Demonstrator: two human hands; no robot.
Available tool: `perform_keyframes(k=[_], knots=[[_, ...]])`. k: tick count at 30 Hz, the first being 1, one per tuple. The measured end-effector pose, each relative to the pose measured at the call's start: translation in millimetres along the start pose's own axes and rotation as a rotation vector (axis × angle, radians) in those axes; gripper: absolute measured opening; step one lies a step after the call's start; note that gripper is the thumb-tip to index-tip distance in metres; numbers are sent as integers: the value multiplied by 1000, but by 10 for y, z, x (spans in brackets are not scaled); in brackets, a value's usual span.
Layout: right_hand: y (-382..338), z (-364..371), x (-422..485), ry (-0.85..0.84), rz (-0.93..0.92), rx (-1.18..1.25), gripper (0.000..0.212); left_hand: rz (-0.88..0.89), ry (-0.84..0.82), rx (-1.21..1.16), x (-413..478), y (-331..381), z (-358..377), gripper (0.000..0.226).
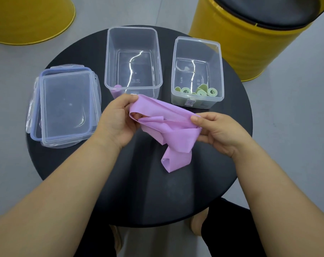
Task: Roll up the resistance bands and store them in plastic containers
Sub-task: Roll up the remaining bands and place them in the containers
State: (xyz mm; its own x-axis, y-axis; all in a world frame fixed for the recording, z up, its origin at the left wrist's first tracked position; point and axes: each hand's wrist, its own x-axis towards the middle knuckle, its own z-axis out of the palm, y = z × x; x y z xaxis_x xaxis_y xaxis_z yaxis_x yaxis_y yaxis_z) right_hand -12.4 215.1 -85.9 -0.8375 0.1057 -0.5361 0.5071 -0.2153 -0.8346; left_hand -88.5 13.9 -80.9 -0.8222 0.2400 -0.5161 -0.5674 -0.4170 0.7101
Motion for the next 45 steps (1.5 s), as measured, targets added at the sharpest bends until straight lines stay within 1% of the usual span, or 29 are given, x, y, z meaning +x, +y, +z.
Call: perform_keyframes(k=[2,3,4,6,8,11,12,14,15,16,17,18,19,21,23,26,30,32,33,34,35,37,38,39,40,41,42,44,45], knots=[[-4,-21,4,-9,30,76,28,-9,33,-65,23,3,-30,18],[-9,-33,7,7,37,116,25,-14,48,-129,44,18,-62,12],[-8,-55,14,34,41,147,20,-16,57,-198,73,36,-106,12],[-1,-86,23,90,54,204,12,-19,52,-249,115,71,-201,23],[2,-86,32,116,61,277,18,-38,32,-173,108,80,-225,28],[-22,-66,41,151,66,427,24,-73,-15,129,27,79,-163,9],[-28,-62,44,174,67,465,24,-78,-75,279,9,83,-168,18],[-33,-47,47,194,65,493,23,-76,-251,673,-15,75,-210,37],[-36,-32,43,192,64,481,24,-60,-318,837,-44,61,-227,39],[-34,-27,37,202,60,449,25,-33,-350,933,-56,50,-249,33],[-43,-14,21,211,56,419,29,-16,-354,935,-61,51,-258,21],[-41,-30,21,244,55,386,33,-3,-367,869,-56,59,-272,11],[-54,-38,8,285,60,360,35,3,-391,751,-50,79,-282,8],[-58,-100,-7,384,78,308,26,5,-419,498,-14,144,-339,17],[-25,-172,-6,442,94,262,20,12,-427,438,-7,226,-411,17],[73,-236,15,448,130,191,11,-24,-474,585,-69,271,-483,12],[142,-217,10,404,138,80,20,-131,-551,894,-175,213,-484,31],[162,-222,11,424,141,12,21,-145,-570,1054,-233,191,-455,31],[179,-230,4,443,152,-63,21,-135,-574,1144,-242,183,-457,37],[196,-239,-8,455,165,-174,19,-129,-569,1222,-255,177,-460,42],[223,-260,-10,460,181,-336,17,-130,-563,1280,-261,168,-467,39],[249,-272,-26,464,190,-762,24,-153,-568,1342,-265,151,-488,25],[239,-239,-43,472,129,-907,28,-164,-571,1361,-264,140,-495,19],[203,-168,-70,478,22,-964,26,-165,-574,1372,-261,126,-499,15],[161,-85,-93,458,-94,-961,18,-152,-576,1376,-254,110,-497,12],[131,13,-113,394,-165,-952,12,-137,-578,1374,-249,98,-492,13],[123,117,-137,302,-176,-959,13,-123,-583,1360,-245,91,-480,16],[200,287,-147,99,-81,-1061,23,-99,-583,1313,-247,89,-450,20],[265,348,-130,34,-17,-1123,34,-89,-580,1293,-247,82,-434,19]])
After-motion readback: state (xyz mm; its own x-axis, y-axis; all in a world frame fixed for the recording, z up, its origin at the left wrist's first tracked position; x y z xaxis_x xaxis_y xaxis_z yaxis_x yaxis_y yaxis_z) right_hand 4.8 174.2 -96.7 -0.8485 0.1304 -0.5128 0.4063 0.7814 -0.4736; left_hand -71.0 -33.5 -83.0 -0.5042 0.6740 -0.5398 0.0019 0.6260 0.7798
